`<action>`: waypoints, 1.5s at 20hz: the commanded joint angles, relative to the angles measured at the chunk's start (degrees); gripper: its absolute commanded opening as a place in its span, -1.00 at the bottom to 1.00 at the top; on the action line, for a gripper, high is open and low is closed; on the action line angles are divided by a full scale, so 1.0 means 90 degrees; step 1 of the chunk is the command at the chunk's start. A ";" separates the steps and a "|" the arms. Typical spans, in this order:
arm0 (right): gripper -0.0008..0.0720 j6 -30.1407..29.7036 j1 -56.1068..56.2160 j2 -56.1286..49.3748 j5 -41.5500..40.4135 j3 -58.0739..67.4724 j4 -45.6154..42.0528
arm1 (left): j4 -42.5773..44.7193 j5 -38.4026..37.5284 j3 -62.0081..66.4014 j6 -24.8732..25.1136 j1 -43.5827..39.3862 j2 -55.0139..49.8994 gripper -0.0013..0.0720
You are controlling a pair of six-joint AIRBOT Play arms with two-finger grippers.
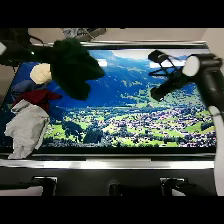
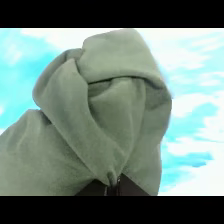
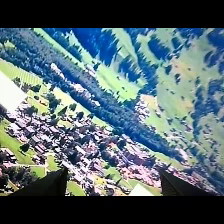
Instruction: Fold the shirts.
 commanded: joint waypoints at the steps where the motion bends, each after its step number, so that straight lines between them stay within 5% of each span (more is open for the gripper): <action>1: 0.89 0.0197 -0.0002 0.1394 0.0019 0.0000 -0.0223 | -0.0010 -0.0517 -0.0029 0.0058 -0.0981 0.1377 -0.89; 7: 0.88 0.0661 -0.0002 0.3041 0.0828 0.0000 -0.0532 | -0.0053 -0.0886 -0.1141 -0.0486 -0.2793 0.1528 -0.89; 12: 0.86 0.0714 -0.0002 0.2630 0.2416 -0.0134 -0.0571 | -0.0056 -0.0134 -0.3169 -0.0151 -0.3184 0.1100 -0.88; 14: 0.85 0.0709 -0.0002 0.2280 0.2086 -0.0712 -0.0534 | -0.0058 0.0063 -0.3781 -0.0177 -0.3079 0.0622 -0.88; 15: 0.85 0.0690 -0.0002 0.2084 0.1620 -0.1149 -0.0423 | -0.0087 0.0095 -0.3881 -0.0172 -0.3019 0.0289 -0.58; 16: 0.85 0.0663 -0.0002 0.1889 0.1027 -0.1598 -0.0236 | -0.0185 0.0022 -0.3827 -0.0175 -0.2926 -0.0010 0.06; 17: 0.87 0.0595 -0.0002 0.1632 0.0253 -0.2069 -0.0007 | -0.0248 -0.0177 -0.3633 -0.0335 -0.2790 -0.0253 1.00; 20: 0.88 0.0109 -0.0010 0.0578 -0.0398 -0.2531 0.0644 | -0.0172 -0.0903 -0.2863 -0.0386 -0.2074 -0.0313 1.00; 24: 0.87 -0.1037 -0.0007 -0.0527 0.0622 -0.2540 0.1899 | -0.0102 -0.1824 -0.3215 -0.0119 -0.0750 0.0296 1.00; 30: 0.89 -0.1379 -0.0002 -0.0736 0.0789 -0.3126 0.2533 | -0.0748 -0.0529 -0.6137 0.0073 -0.0063 0.0648 1.00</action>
